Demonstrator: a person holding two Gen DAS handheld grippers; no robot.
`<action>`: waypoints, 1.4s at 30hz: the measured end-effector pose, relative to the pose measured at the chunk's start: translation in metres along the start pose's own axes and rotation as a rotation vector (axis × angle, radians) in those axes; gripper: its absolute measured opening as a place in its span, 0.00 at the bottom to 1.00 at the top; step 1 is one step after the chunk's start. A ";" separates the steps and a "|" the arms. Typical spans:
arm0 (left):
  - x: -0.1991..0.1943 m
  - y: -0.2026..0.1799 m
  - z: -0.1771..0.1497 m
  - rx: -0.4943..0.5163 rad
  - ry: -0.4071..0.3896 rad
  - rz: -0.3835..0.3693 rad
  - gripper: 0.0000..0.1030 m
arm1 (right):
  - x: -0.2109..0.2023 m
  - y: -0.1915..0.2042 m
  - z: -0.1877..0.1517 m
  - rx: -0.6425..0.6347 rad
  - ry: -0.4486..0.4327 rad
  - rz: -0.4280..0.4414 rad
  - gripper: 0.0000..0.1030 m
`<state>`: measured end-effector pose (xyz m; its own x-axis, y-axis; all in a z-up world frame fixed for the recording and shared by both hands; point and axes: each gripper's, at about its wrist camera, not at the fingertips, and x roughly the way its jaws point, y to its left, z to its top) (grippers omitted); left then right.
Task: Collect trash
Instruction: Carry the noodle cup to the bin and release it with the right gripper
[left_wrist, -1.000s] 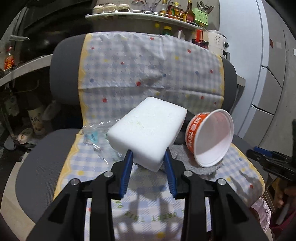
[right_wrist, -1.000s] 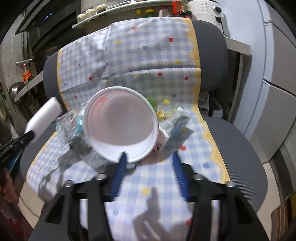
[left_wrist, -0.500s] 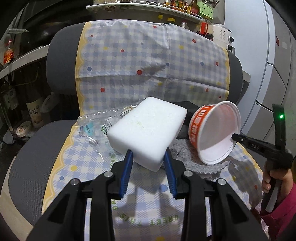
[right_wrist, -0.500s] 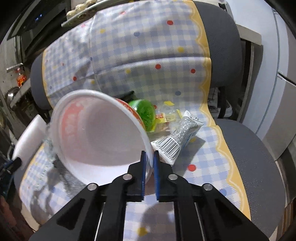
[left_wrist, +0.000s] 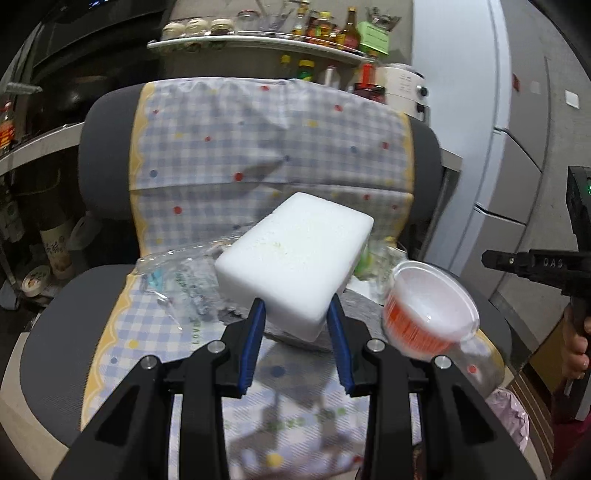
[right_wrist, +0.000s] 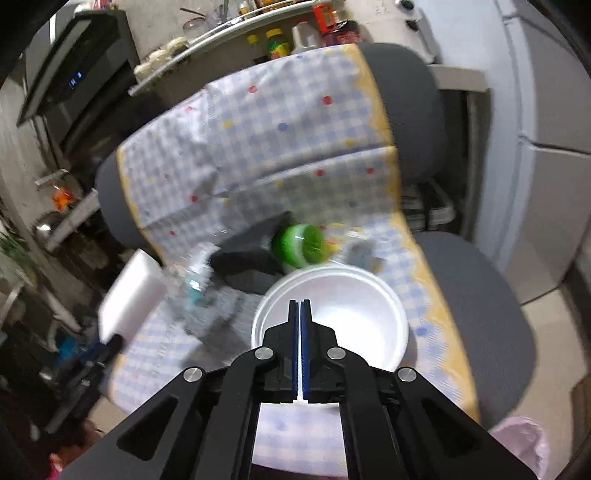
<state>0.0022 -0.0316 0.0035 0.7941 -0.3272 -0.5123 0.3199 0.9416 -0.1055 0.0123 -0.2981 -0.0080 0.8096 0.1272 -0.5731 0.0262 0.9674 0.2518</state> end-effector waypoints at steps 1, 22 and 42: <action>0.000 -0.005 -0.002 0.007 0.006 -0.012 0.32 | 0.000 -0.005 -0.006 -0.002 0.005 -0.018 0.01; 0.030 -0.023 -0.017 0.045 0.078 0.018 0.32 | 0.060 -0.072 -0.037 0.161 0.034 -0.075 0.22; 0.012 -0.163 -0.038 0.211 0.020 -0.279 0.32 | -0.118 -0.124 -0.091 0.229 -0.128 -0.291 0.05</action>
<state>-0.0602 -0.1855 -0.0176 0.6510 -0.5664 -0.5054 0.6248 0.7779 -0.0670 -0.1397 -0.4136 -0.0429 0.8154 -0.1879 -0.5475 0.3839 0.8834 0.2686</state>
